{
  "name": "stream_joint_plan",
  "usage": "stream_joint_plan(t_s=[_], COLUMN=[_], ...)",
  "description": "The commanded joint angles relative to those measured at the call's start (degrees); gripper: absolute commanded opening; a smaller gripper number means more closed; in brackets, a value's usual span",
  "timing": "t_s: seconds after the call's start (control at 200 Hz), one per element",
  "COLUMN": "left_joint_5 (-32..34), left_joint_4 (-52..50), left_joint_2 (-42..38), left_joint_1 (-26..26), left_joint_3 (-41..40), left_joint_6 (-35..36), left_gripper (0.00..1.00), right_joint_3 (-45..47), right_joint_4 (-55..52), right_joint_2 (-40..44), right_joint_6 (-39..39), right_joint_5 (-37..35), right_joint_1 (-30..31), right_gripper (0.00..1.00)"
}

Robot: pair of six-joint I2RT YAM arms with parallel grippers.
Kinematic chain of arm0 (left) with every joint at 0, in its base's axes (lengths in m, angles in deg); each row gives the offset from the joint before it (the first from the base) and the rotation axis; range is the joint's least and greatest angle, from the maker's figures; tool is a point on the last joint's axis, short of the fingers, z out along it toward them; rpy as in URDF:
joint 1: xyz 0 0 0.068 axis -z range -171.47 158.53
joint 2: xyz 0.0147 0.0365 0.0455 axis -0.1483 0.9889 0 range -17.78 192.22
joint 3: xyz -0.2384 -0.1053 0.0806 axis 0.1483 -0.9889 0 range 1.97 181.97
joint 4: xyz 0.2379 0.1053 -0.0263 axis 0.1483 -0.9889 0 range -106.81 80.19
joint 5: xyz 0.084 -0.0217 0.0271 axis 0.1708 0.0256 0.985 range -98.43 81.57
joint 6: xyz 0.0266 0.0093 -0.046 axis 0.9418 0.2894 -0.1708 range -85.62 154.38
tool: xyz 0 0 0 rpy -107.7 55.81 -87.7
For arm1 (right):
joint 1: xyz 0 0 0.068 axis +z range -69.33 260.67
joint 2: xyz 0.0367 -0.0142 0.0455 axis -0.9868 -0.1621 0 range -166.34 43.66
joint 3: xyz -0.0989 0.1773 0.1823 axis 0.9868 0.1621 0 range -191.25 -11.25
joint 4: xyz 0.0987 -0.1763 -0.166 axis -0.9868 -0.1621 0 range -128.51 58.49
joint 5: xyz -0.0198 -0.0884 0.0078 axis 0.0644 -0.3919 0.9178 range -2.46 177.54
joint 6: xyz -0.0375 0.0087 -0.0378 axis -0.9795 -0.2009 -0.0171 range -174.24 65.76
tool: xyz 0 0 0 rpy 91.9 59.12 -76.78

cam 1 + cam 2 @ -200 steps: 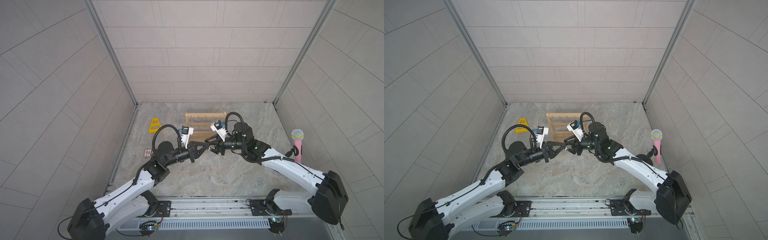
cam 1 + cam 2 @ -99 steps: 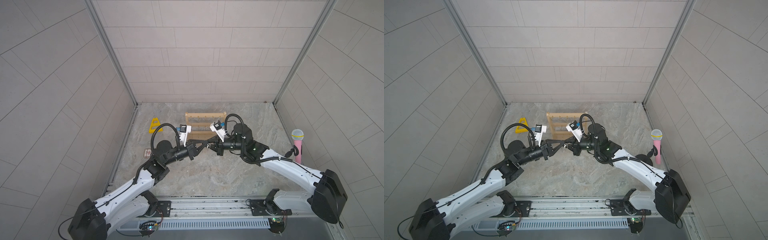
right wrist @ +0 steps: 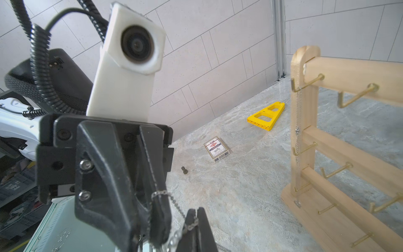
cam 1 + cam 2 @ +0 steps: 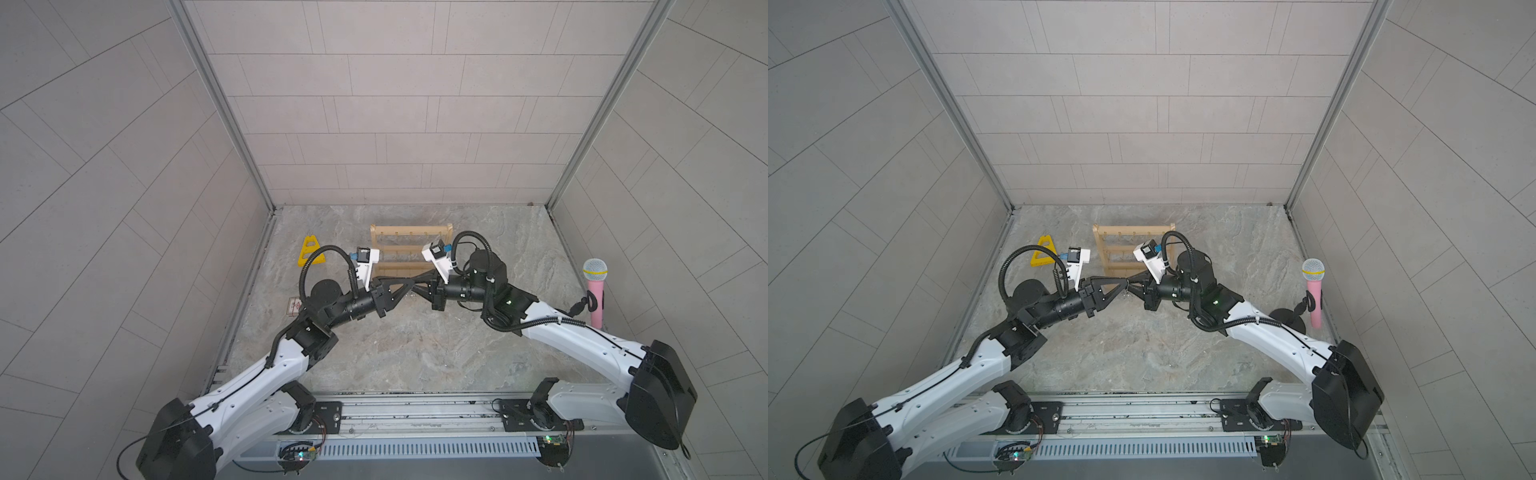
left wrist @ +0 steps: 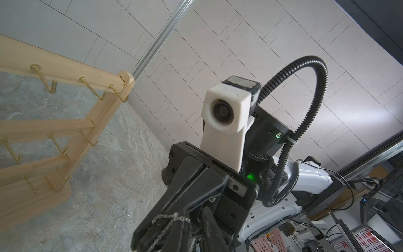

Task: Hang the necklace on the jewelry display stand
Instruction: Pick up the necklace from the center of the board.

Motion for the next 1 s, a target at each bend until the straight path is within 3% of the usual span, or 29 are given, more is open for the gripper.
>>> stream_joint_plan(t_s=[0.0,0.55,0.996], left_joint_5=[-0.55,0.88,0.95], left_joint_4=[2.42,-4.15,-3.76], left_joint_2=[-0.43,-5.20,-2.14], left_joint_1=[-0.45,-2.76,-4.12], left_joint_3=[0.55,1.16,3.12], left_joint_6=[-0.60,2.65,3.12], left_gripper=[0.17,0.12,0.12], right_joint_3=[0.48,-0.66,-2.08], right_joint_4=[3.62,-3.45,-4.29], right_joint_2=[2.52,4.99,5.11], right_joint_6=[0.05,-4.47,-5.16], right_joint_5=[-3.07,-6.83,-8.61], right_joint_1=[1.03,1.08,-1.74], right_gripper=[0.00,0.00,0.00])
